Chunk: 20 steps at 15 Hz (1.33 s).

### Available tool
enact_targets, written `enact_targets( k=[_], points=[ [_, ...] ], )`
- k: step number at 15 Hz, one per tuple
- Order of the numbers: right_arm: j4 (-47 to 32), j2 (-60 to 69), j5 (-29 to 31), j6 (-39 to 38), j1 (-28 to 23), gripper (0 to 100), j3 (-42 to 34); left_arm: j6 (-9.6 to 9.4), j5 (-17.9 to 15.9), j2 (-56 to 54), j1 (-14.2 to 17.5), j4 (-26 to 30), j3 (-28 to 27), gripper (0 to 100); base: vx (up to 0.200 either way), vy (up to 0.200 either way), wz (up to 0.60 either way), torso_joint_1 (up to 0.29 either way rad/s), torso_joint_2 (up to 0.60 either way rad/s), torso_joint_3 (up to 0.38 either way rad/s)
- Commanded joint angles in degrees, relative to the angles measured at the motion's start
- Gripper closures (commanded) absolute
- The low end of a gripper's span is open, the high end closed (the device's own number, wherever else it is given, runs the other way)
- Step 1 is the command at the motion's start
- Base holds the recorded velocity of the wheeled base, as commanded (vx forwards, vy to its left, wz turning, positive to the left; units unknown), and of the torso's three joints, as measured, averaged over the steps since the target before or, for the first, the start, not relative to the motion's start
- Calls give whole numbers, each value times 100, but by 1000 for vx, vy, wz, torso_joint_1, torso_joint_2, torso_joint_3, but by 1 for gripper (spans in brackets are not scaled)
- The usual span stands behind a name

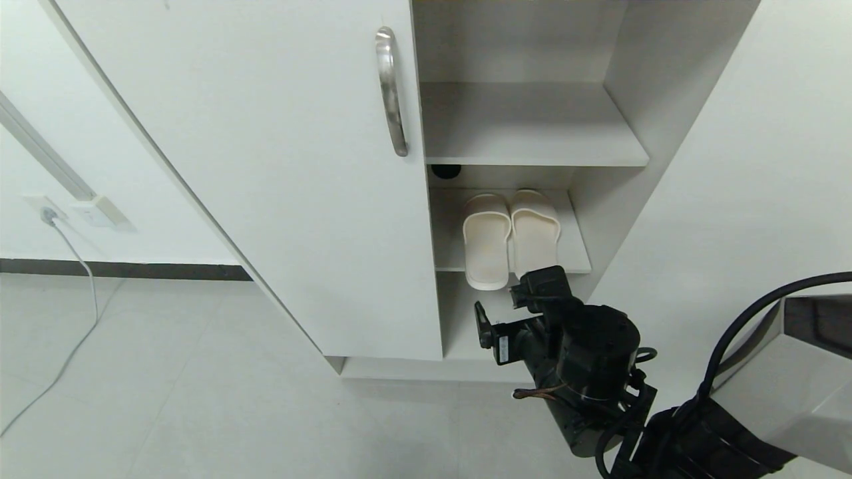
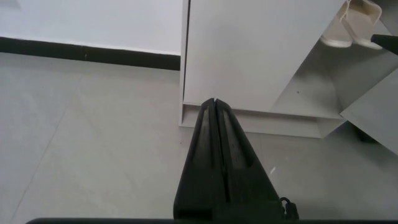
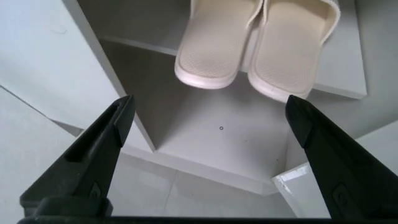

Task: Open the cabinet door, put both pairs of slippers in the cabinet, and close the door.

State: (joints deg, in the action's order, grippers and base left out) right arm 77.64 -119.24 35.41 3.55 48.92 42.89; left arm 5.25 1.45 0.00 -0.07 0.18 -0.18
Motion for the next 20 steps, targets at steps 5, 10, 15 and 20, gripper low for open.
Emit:
enact_targets(
  k=[5,10,15,20],
  points=[
    [5,-38,-8,23,-5,0,-52,2,-4,9,7,-1,1,100,0,0,0,0,0,0],
    [-3,-47,-8,32,-5,0,-61,-7,-13,9,7,8,1,100,0,0,0,2,2,118],
    [-3,-56,1,41,-14,0,-70,-7,-22,9,-1,8,1,100,0,0,0,0,0,205],
    [-3,-47,1,50,-14,0,-52,-7,-22,9,7,-1,1,100,0,0,0,0,3,143]
  ],
)
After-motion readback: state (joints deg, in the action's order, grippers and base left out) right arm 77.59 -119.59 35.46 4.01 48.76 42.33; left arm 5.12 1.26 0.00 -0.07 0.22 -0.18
